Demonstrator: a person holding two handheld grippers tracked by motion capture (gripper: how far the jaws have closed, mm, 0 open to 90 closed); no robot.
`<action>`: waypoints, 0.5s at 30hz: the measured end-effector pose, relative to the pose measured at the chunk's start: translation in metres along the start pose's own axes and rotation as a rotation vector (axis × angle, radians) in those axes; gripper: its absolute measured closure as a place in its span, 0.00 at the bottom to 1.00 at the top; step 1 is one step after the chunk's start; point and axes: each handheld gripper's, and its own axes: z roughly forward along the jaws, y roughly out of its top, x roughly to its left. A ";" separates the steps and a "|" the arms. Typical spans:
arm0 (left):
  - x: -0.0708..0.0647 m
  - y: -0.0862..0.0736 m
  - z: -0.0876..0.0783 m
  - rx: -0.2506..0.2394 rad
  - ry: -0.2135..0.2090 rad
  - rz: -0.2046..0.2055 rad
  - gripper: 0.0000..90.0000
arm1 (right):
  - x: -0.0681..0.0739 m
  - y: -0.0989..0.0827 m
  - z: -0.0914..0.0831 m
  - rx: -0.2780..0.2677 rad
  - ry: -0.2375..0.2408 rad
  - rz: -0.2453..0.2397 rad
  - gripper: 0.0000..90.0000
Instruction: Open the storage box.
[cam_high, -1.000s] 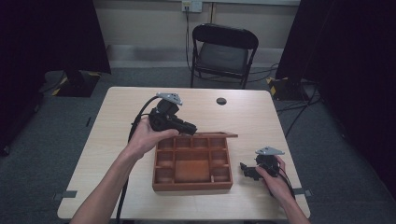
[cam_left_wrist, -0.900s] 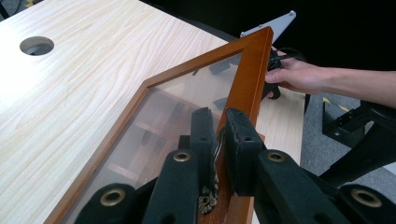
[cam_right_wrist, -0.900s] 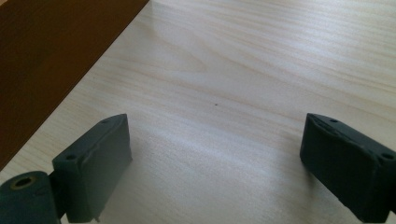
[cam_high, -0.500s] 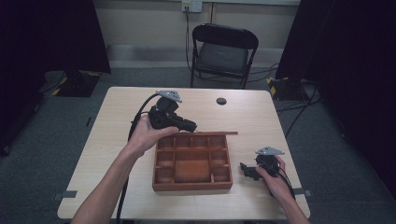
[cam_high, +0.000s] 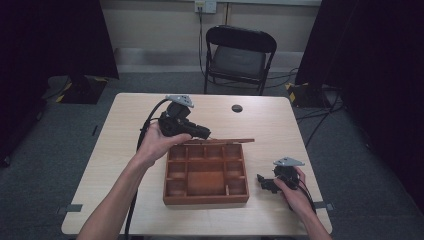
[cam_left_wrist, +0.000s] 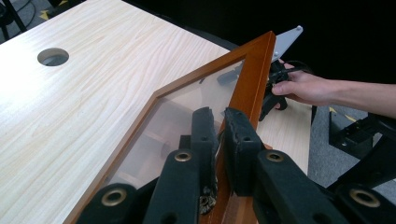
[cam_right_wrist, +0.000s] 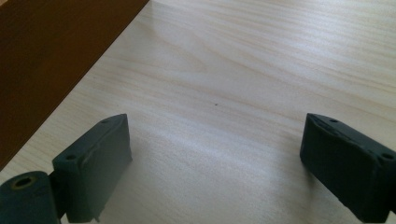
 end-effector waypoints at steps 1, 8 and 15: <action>0.000 0.000 0.000 0.002 0.000 0.001 0.92 | 0.000 0.000 0.000 0.000 0.000 0.000 0.09; 0.005 0.001 -0.002 -0.029 -0.005 -0.013 0.93 | 0.000 0.000 0.000 0.000 0.000 0.000 0.09; 0.008 0.002 -0.002 -0.042 -0.006 -0.016 0.93 | 0.000 0.000 0.000 0.001 0.000 0.002 0.09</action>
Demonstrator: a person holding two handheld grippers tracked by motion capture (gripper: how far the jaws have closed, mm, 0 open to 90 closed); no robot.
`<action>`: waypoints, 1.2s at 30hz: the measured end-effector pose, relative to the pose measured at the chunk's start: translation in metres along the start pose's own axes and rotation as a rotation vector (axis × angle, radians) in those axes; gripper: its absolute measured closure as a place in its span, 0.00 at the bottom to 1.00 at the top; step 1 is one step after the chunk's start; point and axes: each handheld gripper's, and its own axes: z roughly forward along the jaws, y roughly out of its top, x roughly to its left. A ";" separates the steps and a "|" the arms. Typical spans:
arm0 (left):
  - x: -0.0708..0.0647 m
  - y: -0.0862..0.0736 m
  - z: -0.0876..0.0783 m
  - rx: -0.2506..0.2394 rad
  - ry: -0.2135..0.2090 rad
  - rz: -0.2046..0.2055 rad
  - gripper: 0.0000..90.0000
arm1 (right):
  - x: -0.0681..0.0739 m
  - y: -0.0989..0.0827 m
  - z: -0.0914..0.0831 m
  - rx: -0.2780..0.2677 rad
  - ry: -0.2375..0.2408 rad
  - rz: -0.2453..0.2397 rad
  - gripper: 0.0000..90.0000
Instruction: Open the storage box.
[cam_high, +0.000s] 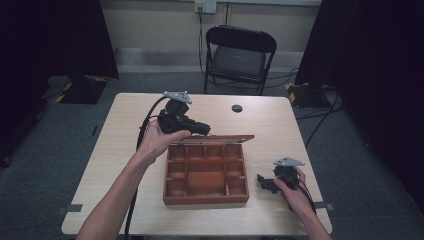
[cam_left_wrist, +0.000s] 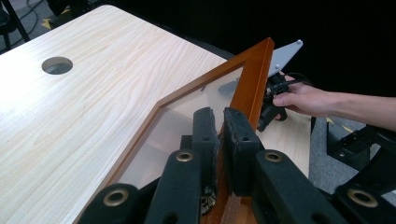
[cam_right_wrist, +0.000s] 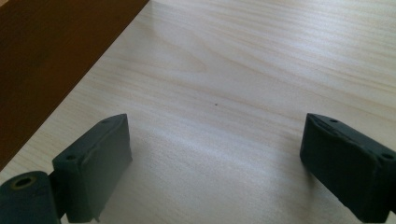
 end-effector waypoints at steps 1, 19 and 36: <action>0.001 0.000 0.000 -0.001 -0.005 0.002 0.93 | 0.000 0.000 0.000 0.000 0.000 -0.001 0.09; 0.000 0.003 0.001 -0.016 0.042 0.025 0.93 | 0.000 0.000 0.000 -0.001 -0.001 -0.001 0.09; -0.001 0.001 0.001 -0.026 0.043 0.022 0.94 | 0.000 0.000 0.000 -0.001 -0.001 -0.001 0.09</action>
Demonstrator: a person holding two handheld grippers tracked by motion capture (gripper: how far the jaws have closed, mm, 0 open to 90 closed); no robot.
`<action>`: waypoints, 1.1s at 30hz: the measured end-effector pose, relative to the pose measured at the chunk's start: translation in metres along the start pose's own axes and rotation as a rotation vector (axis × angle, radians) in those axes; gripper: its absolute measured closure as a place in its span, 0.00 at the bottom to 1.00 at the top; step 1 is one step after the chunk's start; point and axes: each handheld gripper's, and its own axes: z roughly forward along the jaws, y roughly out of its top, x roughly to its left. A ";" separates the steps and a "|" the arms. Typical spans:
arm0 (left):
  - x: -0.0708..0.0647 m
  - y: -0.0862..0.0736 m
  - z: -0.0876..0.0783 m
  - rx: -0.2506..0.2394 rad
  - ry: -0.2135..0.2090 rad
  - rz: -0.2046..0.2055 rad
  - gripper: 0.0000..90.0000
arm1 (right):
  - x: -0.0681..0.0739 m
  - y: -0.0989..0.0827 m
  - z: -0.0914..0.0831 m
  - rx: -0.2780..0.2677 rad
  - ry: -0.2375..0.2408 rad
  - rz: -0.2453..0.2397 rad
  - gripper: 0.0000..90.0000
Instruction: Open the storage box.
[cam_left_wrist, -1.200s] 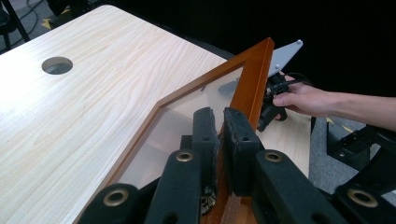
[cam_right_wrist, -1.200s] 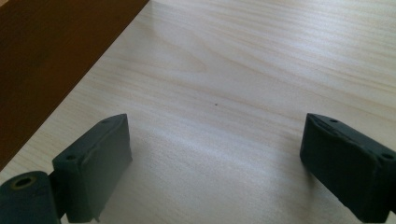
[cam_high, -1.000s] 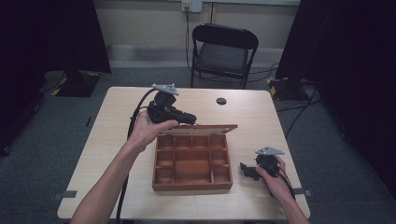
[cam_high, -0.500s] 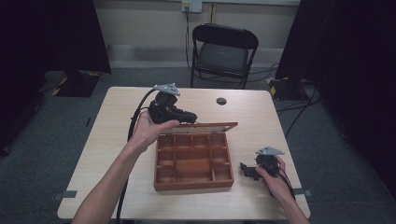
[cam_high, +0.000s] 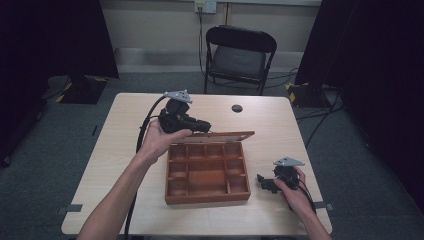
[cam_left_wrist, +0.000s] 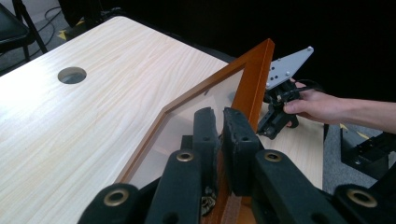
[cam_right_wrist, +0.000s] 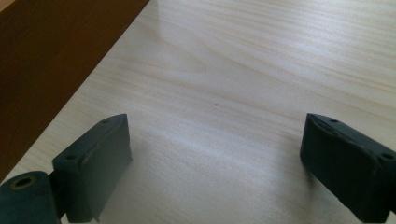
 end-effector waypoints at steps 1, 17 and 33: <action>0.000 0.000 0.000 -0.001 -0.002 0.001 0.94 | 0.000 0.000 0.000 0.000 0.000 0.000 0.09; 0.002 0.000 0.000 -0.003 -0.008 0.004 0.94 | 0.000 0.000 0.000 0.000 0.000 0.000 0.09; 0.002 0.000 0.000 -0.007 -0.008 -0.004 0.94 | 0.000 0.000 0.000 0.000 -0.002 0.001 0.09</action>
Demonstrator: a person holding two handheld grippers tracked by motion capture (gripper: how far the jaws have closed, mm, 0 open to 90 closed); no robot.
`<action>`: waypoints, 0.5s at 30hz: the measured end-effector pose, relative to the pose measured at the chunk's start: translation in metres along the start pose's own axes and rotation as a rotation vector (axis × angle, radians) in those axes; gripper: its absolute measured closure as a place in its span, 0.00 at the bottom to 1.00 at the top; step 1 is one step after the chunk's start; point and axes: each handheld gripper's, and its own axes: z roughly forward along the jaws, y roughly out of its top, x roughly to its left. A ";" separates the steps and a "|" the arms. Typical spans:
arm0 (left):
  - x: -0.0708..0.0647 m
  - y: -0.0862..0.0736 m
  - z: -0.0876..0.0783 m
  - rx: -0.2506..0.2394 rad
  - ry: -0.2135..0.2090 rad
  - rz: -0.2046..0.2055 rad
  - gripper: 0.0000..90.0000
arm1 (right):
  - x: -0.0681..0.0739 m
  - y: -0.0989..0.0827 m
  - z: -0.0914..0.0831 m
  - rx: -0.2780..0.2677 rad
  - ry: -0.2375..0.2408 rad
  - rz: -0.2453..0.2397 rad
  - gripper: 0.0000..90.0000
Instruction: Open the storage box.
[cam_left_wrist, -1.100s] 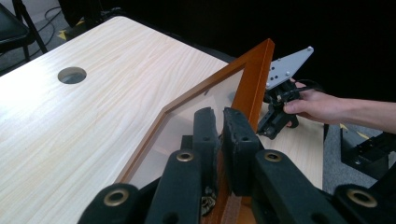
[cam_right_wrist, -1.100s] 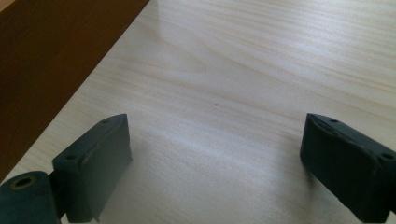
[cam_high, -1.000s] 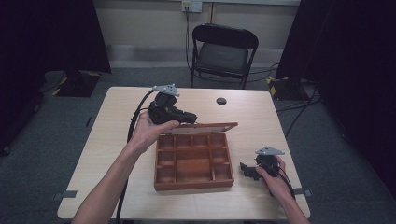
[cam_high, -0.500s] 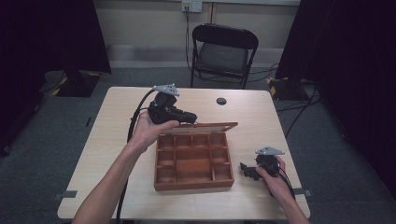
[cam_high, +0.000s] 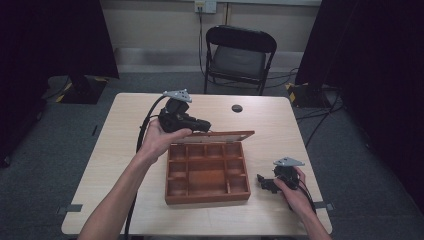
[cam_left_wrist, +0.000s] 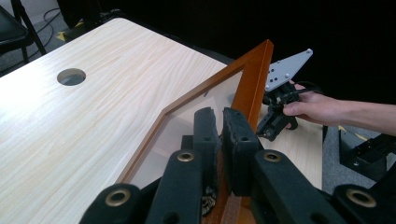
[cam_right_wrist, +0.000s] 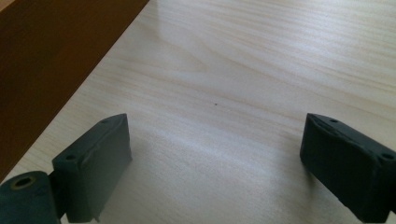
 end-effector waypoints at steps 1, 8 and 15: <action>0.000 0.000 0.000 0.000 -0.001 0.002 0.94 | 0.000 0.000 0.000 0.000 0.000 0.000 0.09; -0.001 0.001 0.000 0.001 0.005 0.007 0.94 | 0.000 0.000 0.000 0.000 0.000 0.000 0.09; -0.001 0.001 0.000 -0.002 0.003 0.007 0.94 | 0.000 0.000 0.000 0.000 0.000 0.000 0.09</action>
